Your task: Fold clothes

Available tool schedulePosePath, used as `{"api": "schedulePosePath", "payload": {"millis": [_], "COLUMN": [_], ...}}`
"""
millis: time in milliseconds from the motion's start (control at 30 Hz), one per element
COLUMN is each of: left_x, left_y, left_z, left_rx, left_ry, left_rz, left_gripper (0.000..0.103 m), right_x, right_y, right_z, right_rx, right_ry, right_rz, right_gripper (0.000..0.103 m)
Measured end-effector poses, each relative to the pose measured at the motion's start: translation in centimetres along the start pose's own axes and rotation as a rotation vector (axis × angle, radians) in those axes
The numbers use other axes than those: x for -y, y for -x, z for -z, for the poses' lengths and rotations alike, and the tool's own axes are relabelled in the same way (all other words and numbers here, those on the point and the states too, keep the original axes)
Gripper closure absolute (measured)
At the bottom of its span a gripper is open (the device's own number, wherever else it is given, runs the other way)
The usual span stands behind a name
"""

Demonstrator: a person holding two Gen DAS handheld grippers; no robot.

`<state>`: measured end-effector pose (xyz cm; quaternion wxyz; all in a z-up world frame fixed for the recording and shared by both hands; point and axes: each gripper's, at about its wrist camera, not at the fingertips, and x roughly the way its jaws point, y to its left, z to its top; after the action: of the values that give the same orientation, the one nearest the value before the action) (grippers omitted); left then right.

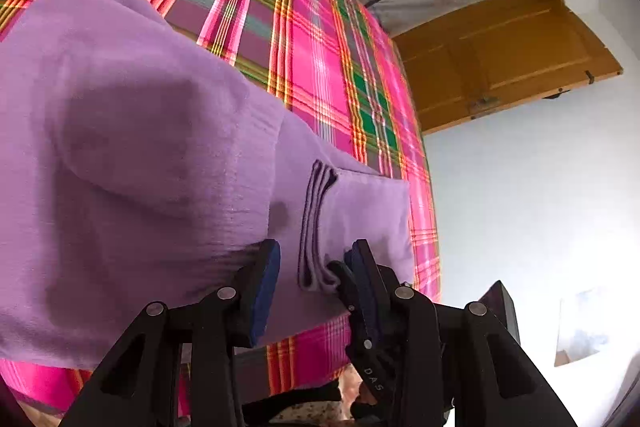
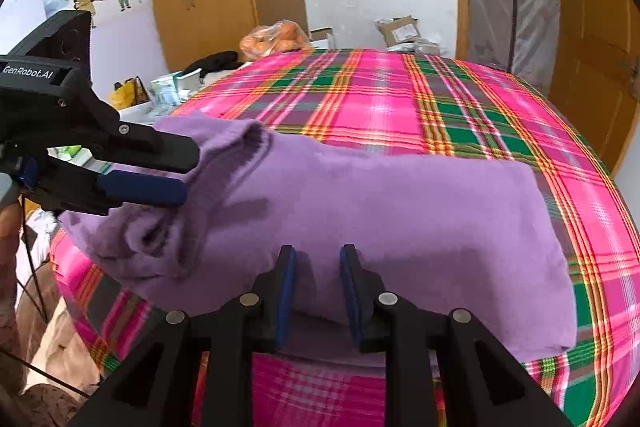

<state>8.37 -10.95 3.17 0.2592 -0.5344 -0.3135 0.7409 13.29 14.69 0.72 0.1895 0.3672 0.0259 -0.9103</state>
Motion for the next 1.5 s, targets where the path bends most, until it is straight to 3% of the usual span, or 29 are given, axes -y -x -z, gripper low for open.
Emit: {"api": "schedulePosePath", "payload": {"millis": [167, 300, 367, 400, 567, 800, 1000, 1200, 1333, 1500], "left_x": [-0.2, -0.5, -0.7, -0.9, -2.5, -6.9, -10.8, -14.0, -15.3, -16.2], "left_y": [1.0, 1.9, 2.3, 2.6, 4.8, 8.4, 10.7, 11.8, 12.5, 13.4], "left_z": [-0.2, -0.4, -0.6, -0.7, -0.9, -0.8, 0.5, 2.2, 3.3, 4.2], "left_rx": [0.007, 0.013, 0.019, 0.023, 0.055, 0.123, 0.161, 0.152, 0.168, 0.172], "left_ry": [-0.009, -0.011, -0.005, -0.005, 0.009, 0.080, 0.167, 0.213, 0.210, 0.195], "left_rz": [0.005, 0.027, 0.041, 0.039, 0.005, -0.050, -0.079, -0.084, -0.022, -0.008], "left_gripper": [0.064, 0.064, 0.064, 0.064, 0.064, 0.064, 0.064, 0.064, 0.064, 0.064], "right_x": [0.2, 0.0, 0.0, -0.1, -0.9, -5.7, -11.6, -13.8, -13.9, -14.6], "right_y": [-0.4, 0.7, -0.5, -1.3, -0.5, 0.8, -1.4, -3.6, -3.9, -3.5], "right_z": [-0.6, -1.8, -1.6, -1.3, -2.3, -4.7, -4.0, -2.2, -2.5, -2.4], "right_rx": [-0.037, 0.016, -0.033, -0.073, -0.044, 0.061, 0.026, -0.085, -0.104, -0.100], "right_ry": [-0.011, -0.004, -0.010, -0.015, 0.003, 0.103, 0.241, 0.295, 0.298, 0.307], "right_rz": [0.006, 0.032, 0.039, 0.042, 0.063, -0.073, -0.184, -0.175, -0.160, -0.164], "right_gripper": [0.079, 0.079, 0.078, 0.078, 0.078, 0.079, 0.079, 0.078, 0.078, 0.078]}}
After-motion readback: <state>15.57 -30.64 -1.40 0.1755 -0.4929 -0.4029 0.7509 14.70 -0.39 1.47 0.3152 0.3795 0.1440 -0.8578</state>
